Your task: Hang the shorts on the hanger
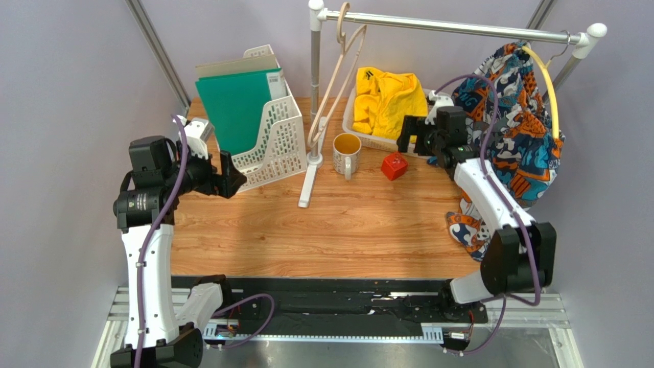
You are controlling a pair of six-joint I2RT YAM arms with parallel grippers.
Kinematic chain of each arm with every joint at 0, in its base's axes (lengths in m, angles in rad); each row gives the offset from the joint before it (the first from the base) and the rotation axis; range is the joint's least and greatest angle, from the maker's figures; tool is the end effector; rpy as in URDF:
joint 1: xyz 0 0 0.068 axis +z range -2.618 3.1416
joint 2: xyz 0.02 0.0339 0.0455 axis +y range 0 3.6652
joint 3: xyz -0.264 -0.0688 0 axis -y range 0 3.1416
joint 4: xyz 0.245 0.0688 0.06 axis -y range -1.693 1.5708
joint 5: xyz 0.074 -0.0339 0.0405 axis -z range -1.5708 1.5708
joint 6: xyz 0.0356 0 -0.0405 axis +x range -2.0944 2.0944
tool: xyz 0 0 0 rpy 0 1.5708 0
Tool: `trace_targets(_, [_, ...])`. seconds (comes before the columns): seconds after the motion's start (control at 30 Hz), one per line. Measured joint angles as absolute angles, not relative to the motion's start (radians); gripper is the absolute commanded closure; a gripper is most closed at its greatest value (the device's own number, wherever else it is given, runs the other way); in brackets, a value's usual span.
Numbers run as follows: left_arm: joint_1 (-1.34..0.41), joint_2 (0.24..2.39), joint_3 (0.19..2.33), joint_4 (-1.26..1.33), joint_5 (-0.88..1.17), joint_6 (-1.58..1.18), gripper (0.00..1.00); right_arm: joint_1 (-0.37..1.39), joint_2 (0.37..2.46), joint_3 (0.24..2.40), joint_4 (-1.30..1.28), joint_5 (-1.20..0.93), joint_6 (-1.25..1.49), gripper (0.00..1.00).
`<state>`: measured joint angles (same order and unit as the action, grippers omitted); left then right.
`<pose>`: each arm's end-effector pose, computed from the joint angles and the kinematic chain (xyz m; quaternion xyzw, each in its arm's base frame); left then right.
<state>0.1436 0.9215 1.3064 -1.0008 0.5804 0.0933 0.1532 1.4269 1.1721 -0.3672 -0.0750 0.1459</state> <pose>0.1509 0.0021 0.4114 0.1100 0.8541 -0.2003 0.4672 0.3192 0.0520 0.3073 -0.0204 0.8889 0.1010 0.4464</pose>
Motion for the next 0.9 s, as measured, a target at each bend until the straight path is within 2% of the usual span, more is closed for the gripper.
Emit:
trace_targets(0.43, [0.144,1.005,1.305,-0.942,0.601,0.073,0.0,0.167,1.995,1.671,-0.208,-0.016,0.252,0.0])
trace_targets(0.8, [0.144,1.053,1.291,-0.93,0.593,0.072,0.0,0.222,2.366,2.009,-0.137,0.121,0.208,0.0])
trace_targets(0.87, [0.144,1.054,1.289,-0.93,0.59,0.072,0.01,0.227,2.402,2.02,-0.138,0.15,0.197,0.02])
trace_targets(0.9, [0.144,1.054,1.289,-0.93,0.589,0.072,0.01,0.228,2.416,2.026,-0.139,0.159,0.193,0.06])
